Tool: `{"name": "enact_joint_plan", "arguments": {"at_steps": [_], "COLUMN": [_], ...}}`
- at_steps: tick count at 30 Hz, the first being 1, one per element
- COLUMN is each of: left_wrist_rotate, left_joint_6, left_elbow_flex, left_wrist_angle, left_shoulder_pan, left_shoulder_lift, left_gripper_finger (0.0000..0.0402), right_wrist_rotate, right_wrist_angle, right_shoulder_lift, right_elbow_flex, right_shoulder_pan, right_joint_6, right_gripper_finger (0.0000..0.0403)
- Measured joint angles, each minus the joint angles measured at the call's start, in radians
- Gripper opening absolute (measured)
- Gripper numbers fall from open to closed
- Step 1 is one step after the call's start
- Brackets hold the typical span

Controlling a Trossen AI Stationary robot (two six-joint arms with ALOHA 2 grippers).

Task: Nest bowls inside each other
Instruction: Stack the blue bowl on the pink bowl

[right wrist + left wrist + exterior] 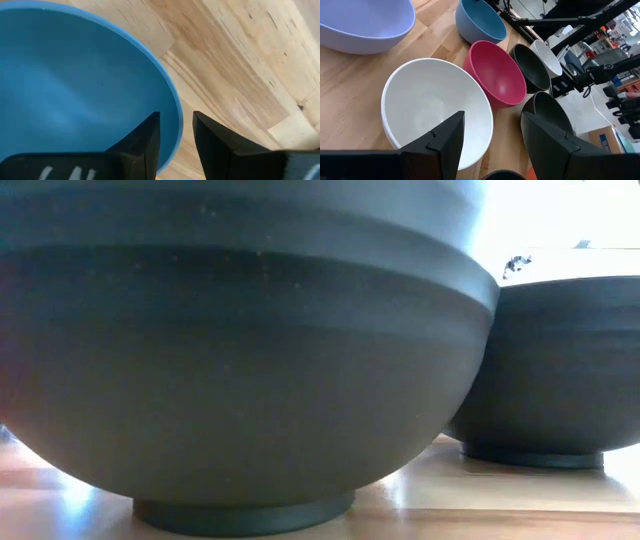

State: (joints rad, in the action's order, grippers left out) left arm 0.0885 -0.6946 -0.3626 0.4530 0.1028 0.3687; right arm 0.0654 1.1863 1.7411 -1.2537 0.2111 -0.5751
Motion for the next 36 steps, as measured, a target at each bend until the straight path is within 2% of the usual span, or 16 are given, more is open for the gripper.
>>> {"name": "enact_joint_plan", "arguments": {"at_steps": [9,19,31,33,36], "left_wrist_rotate": [0.000,-0.003,-0.003,-0.003,-0.003], "left_joint_6": [-0.001,-0.001,-0.001,-0.001,-0.001], "left_elbow_flex": [0.000,0.000,0.000,0.000,0.000], "left_wrist_angle": [0.000,0.000,0.000,0.000,0.000], "left_shoulder_pan": [0.000,0.000,0.000,0.000,0.000], "left_shoulder_lift": [0.000,0.000,0.000,0.000,0.000], "left_gripper_finger": [0.0184,0.0184,0.0184,0.0184,0.0184], "right_wrist_rotate": [-0.023,-0.057,-0.028,-0.031,-0.030], "right_wrist_angle": [-0.007,-0.024,-0.042,-0.044,-0.041], "right_shoulder_lift": [0.006,0.006,0.052,0.055,0.055], "right_elbow_flex": [0.000,0.000,0.000,0.000,0.000], "right_shoulder_pan": [0.000,0.000,0.000,0.000,0.000], "right_joint_6": [0.000,0.000,0.000,-0.003,0.001], "right_gripper_finger": [0.0103,0.0052,0.0072,0.0059,0.0019]}}
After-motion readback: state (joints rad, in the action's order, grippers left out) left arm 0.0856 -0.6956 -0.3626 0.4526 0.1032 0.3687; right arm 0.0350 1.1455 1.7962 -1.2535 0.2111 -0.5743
